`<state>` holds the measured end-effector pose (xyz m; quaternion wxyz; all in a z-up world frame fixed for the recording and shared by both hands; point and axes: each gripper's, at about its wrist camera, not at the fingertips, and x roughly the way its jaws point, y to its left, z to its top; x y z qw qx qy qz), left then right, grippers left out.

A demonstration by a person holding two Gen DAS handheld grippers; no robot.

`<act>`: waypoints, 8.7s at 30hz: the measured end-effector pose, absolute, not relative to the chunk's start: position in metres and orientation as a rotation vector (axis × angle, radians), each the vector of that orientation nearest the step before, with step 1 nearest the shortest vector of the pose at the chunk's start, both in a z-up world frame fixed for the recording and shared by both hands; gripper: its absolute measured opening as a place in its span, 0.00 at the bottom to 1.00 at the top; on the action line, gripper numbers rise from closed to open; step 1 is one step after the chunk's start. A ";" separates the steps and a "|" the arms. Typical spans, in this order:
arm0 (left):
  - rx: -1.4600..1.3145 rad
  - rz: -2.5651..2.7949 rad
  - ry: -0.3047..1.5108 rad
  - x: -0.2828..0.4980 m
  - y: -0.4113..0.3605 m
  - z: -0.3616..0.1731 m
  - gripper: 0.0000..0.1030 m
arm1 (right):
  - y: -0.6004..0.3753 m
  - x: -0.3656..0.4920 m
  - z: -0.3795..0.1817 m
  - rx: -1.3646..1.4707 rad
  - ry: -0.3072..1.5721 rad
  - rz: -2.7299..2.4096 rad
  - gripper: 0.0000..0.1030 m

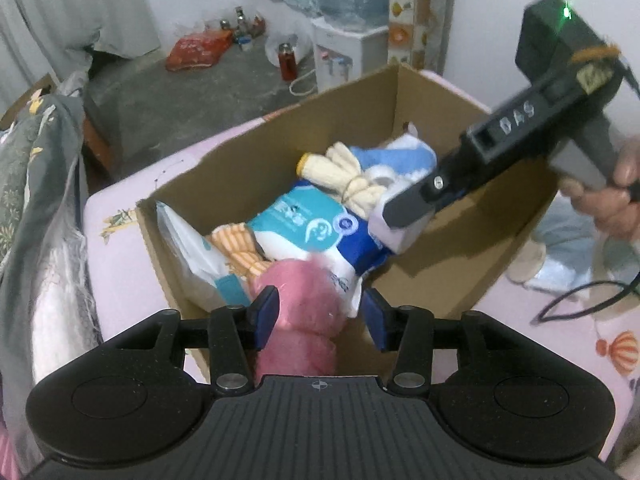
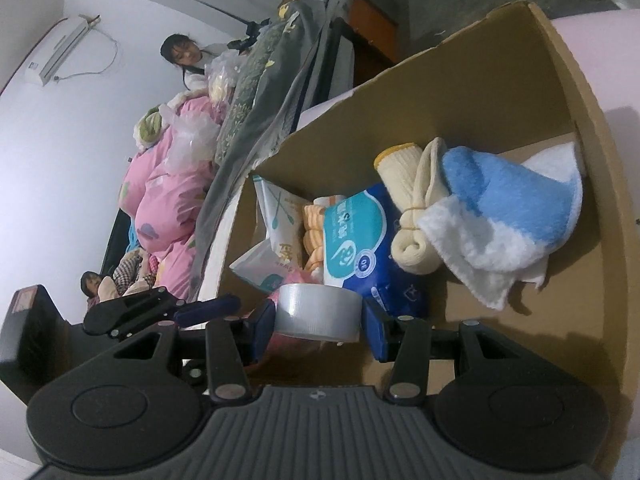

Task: Organize soft objects
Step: 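Carry the pink roll and white tape roll with both grippers into the box, then open both grippers to release the pink roll and tape roll in the box, then withdraw both grippers toward the blue face-mask pack, then grasp the blue face-mask pack with the left gripper while the right gripper steadies it, then grasp the round cream pad with the right gripper while the left gripper holds the mask pack, then carry the mask pack and cream pad with both grippers into the box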

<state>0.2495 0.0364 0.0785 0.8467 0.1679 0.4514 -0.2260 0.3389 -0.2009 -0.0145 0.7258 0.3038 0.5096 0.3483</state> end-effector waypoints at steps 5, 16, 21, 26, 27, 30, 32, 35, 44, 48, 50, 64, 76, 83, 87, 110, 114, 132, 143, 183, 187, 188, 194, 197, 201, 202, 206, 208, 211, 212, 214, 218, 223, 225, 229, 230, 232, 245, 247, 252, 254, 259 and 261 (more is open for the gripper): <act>0.308 -0.443 0.927 0.253 0.043 0.086 0.46 | -0.197 0.337 -0.013 0.668 1.133 0.773 0.57; 0.104 -0.295 1.002 0.268 0.063 0.083 0.64 | -0.161 0.339 -0.030 0.595 1.323 0.773 0.58; 0.055 -0.256 1.008 0.271 0.070 0.083 0.66 | -0.148 0.342 -0.039 0.592 1.390 0.752 0.73; 0.034 -0.243 1.003 0.270 0.075 0.083 0.66 | -0.144 0.342 -0.041 0.604 1.394 0.755 0.74; 0.032 -0.241 1.001 0.269 0.076 0.083 0.66 | -0.143 0.342 -0.041 0.605 1.396 0.755 0.74; 0.027 -0.236 0.996 0.267 0.077 0.084 0.66 | -0.141 0.343 -0.041 0.610 1.394 0.755 0.74; 0.026 -0.233 0.992 0.264 0.077 0.087 0.66 | -0.143 0.343 -0.039 0.618 1.385 0.757 0.74; 0.021 -0.225 0.978 0.258 0.077 0.094 0.66 | -0.151 0.340 -0.033 0.624 1.358 0.756 0.74; 0.003 -0.194 0.900 0.199 0.069 0.142 0.78 | -0.194 0.299 0.022 0.629 1.199 0.766 0.75; -0.006 -0.174 0.855 0.152 0.065 0.167 0.84 | -0.227 0.261 0.054 0.647 1.093 0.784 0.79; -0.014 -0.168 0.839 0.126 0.062 0.175 0.87 | -0.246 0.240 0.069 0.649 1.043 0.793 0.81; -0.173 -0.270 0.884 0.030 -0.007 0.094 0.92 | -0.355 0.126 0.088 0.694 0.888 0.727 0.85; -0.016 -0.238 0.793 0.046 -0.078 0.026 0.92 | -0.380 0.170 -0.003 0.709 1.004 0.487 0.85; -0.060 -0.277 0.813 0.073 -0.095 -0.004 0.85 | -0.389 0.216 -0.052 0.751 1.094 0.396 0.85; -0.123 -0.301 0.841 0.088 -0.095 -0.015 0.76 | -0.386 0.233 -0.074 0.791 1.157 0.424 0.85; -0.324 -0.471 0.899 0.094 -0.077 -0.018 0.69 | -0.331 0.194 -0.020 0.661 1.111 0.641 0.42; -0.212 -0.440 0.889 0.060 -0.060 -0.004 0.76 | -0.318 0.174 -0.016 0.659 1.119 0.679 0.42; 0.056 -0.345 0.866 0.031 -0.046 -0.016 0.89 | -0.233 0.123 -0.054 0.610 1.293 0.799 0.42; 0.016 -0.316 0.908 0.042 -0.037 -0.028 0.78 | -0.229 0.127 -0.021 0.360 1.202 0.728 0.58; -0.067 -0.341 0.878 0.047 -0.021 -0.030 0.76 | -0.194 0.169 -0.042 -0.168 1.051 0.537 0.26; -0.065 -0.334 0.879 0.048 -0.021 -0.030 0.76 | -0.200 0.162 -0.018 -0.111 1.003 0.564 0.26; -0.064 -0.332 0.879 0.049 -0.021 -0.030 0.75 | -0.201 0.159 -0.007 -0.104 0.979 0.574 0.26; -0.063 -0.313 0.875 0.048 -0.022 -0.031 0.75 | -0.195 0.165 0.073 -0.089 0.795 0.640 0.26; -0.059 -0.312 0.872 0.046 -0.021 -0.032 0.75 | -0.183 0.193 0.089 -0.129 0.786 0.632 0.27; -0.045 -0.322 0.869 0.046 -0.022 -0.031 0.75 | -0.163 0.253 0.074 -0.226 0.905 0.555 0.28; -0.041 -0.325 0.869 0.046 -0.022 -0.031 0.75 | -0.157 0.266 0.066 -0.260 0.945 0.534 0.29; -0.028 -0.333 0.868 0.047 -0.023 -0.032 0.75 | -0.137 0.294 0.042 -0.435 1.031 0.428 0.40; -0.019 -0.334 0.866 0.048 -0.025 -0.033 0.75 | -0.130 0.299 0.034 -0.500 1.049 0.390 0.56; -0.012 -0.333 0.861 0.049 -0.027 -0.033 0.75 | -0.131 0.298 0.028 -0.565 1.042 0.363 0.71; -0.010 -0.331 0.860 0.049 -0.027 -0.034 0.74 | -0.132 0.297 0.028 -0.573 1.030 0.360 0.71; -0.002 -0.328 0.856 0.048 -0.028 -0.033 0.74 | -0.136 0.296 0.030 -0.570 1.013 0.358 0.71; 0.000 -0.330 0.852 0.047 -0.030 -0.031 0.72 | -0.152 0.293 0.047 -0.498 0.976 0.358 0.71; -0.021 -0.327 0.823 0.044 -0.030 -0.014 0.71 | -0.185 0.270 0.083 -0.291 0.901 0.415 0.71; -0.028 -0.322 0.788 0.043 -0.029 0.003 0.71 | -0.199 0.253 0.096 -0.212 0.867 0.456 0.71; -0.056 -0.299 0.716 0.052 -0.025 0.042 0.70 | -0.226 0.217 0.117 -0.110 0.771 0.527 0.71; -0.065 -0.293 0.702 0.057 -0.024 0.053 0.70 | -0.232 0.210 0.121 -0.091 0.746 0.537 0.71; -0.098 -0.284 0.680 0.070 -0.023 0.074 0.69 | -0.246 0.198 0.129 -0.041 0.695 0.559 0.71; -0.144 -0.265 0.696 0.188 -0.053 0.114 0.68 | -0.310 0.177 0.117 0.152 0.592 0.643 0.71; -0.124 -0.241 0.711 0.206 -0.059 0.106 0.68 | -0.315 0.178 0.112 0.164 0.584 0.655 0.71; -0.060 -0.174 0.717 0.245 -0.071 0.087 0.68 | -0.327 0.183 0.098 0.196 0.569 0.678 0.71; 0.001 -0.159 0.698 0.253 -0.079 0.081 0.68 | -0.330 0.188 0.092 0.209 0.576 0.678 0.71; 0.169 -0.152 0.754 0.263 -0.099 0.055 0.68 | -0.331 0.203 0.073 0.224 0.616 0.677 0.71; 0.177 -0.152 0.805 0.264 -0.100 0.049 0.69 | -0.332 0.207 0.067 0.233 0.629 0.679 0.71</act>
